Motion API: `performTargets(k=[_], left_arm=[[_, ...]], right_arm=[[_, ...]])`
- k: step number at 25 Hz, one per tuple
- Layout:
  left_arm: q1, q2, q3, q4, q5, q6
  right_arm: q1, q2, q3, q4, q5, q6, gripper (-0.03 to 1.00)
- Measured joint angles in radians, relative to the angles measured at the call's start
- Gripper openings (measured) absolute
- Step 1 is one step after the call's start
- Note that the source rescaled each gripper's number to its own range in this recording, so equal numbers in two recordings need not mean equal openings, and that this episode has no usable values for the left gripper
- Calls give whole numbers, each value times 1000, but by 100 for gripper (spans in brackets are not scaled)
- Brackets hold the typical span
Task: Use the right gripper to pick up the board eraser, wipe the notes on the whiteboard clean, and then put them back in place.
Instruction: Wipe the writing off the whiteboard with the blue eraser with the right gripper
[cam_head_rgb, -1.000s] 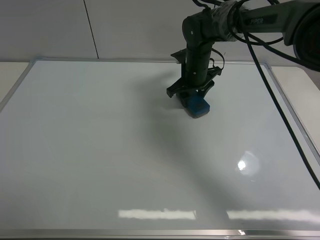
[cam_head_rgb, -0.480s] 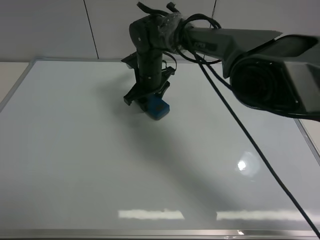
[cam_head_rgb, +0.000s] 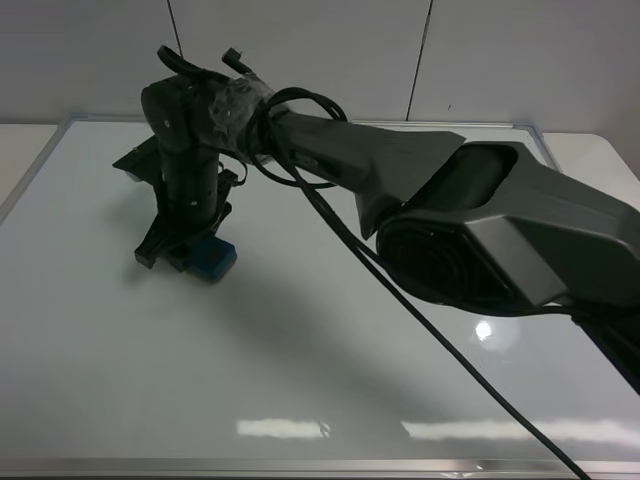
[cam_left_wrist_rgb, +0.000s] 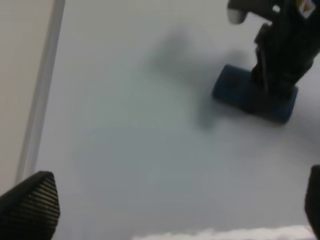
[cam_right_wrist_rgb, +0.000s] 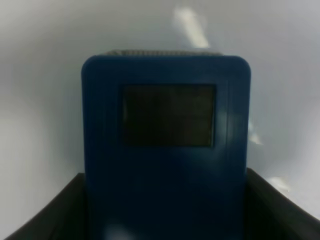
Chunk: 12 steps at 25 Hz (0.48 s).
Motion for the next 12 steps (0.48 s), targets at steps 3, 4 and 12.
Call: performTargets(k=[3,4,12], left_arm=[[0,0,0,0,0,0],[0,0,0,0,0,0],[0,0,0,0,0,0]], right_arm=[[39,1,0,14,7,-19,5],[48,2,0,16,11,-22,5],[66,4,-4,9,28,-23,5]])
